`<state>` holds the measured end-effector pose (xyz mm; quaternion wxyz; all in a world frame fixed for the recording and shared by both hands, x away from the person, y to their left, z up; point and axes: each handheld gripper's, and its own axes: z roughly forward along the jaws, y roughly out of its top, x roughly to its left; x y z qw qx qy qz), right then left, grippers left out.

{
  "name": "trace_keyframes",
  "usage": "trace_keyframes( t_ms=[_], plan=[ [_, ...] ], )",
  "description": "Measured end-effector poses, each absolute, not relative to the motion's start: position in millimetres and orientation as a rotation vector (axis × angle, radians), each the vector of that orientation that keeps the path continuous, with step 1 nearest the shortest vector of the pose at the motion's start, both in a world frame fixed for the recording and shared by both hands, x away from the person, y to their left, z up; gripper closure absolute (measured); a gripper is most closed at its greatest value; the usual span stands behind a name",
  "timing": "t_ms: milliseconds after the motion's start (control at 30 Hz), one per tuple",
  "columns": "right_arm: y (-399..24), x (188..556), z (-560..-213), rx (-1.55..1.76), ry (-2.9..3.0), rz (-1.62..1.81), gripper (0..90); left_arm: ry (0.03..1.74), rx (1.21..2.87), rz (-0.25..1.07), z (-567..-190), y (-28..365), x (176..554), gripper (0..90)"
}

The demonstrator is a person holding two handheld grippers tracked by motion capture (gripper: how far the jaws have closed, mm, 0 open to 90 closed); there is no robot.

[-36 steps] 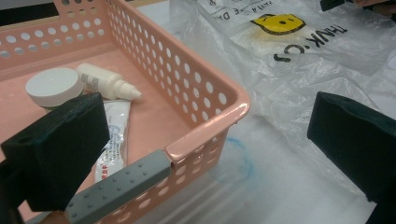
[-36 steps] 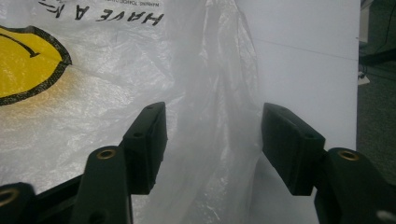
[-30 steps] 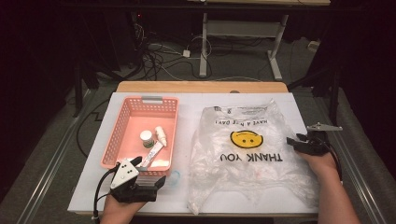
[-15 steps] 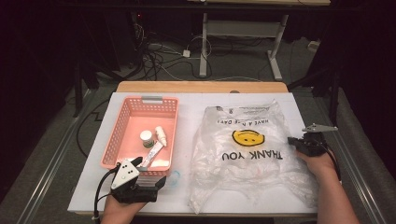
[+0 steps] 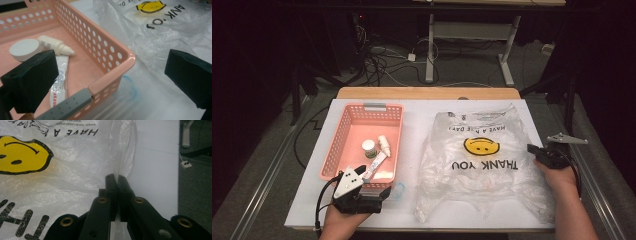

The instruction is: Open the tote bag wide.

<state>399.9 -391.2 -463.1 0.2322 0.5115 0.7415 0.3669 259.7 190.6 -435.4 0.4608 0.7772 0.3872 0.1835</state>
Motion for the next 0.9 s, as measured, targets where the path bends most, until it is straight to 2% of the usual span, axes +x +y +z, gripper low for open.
trace_keyframes(
  t_ms=[100,267,467,633,667,733,800,833,867,900],
  plan=[
    [-397,397,-462,1.435,1.98,1.001,90.0,0.927,1.938,0.464,-430,189,265,0.0],
    [-413,388,-462,1.504,1.892,0.981,90.0,0.926,1.863,0.495,-431,187,264,0.0],
    [-436,371,-460,1.598,1.735,0.946,90.0,0.884,1.948,0.498,-435,181,265,0.0],
    [-449,358,-460,1.649,1.658,0.957,90.0,0.889,1.92,0.456,-435,184,270,0.0],
    [-449,357,-461,1.65,1.663,0.961,89.9,0.894,1.926,0.406,-434,185,272,0.0],
    [-446,356,-462,1.627,1.702,0.97,80.8,0.879,1.92,0.355,-433,185,275,0.0],
    [-439,354,-462,1.614,1.741,0.979,63.6,0.873,1.927,0.379,-432,183,276,0.0],
    [-439,354,-462,1.614,1.741,0.979,63.6,0.869,1.929,0.385,-431,183,277,0.0],
    [-436,351,-459,1.563,1.756,0.984,52.0,0.861,1.932,0.415,-428,183,277,0.0],
    [-436,351,-459,1.563,1.756,0.984,52.0,0.861,1.932,0.415,-428,183,277,0.0]
  ],
)
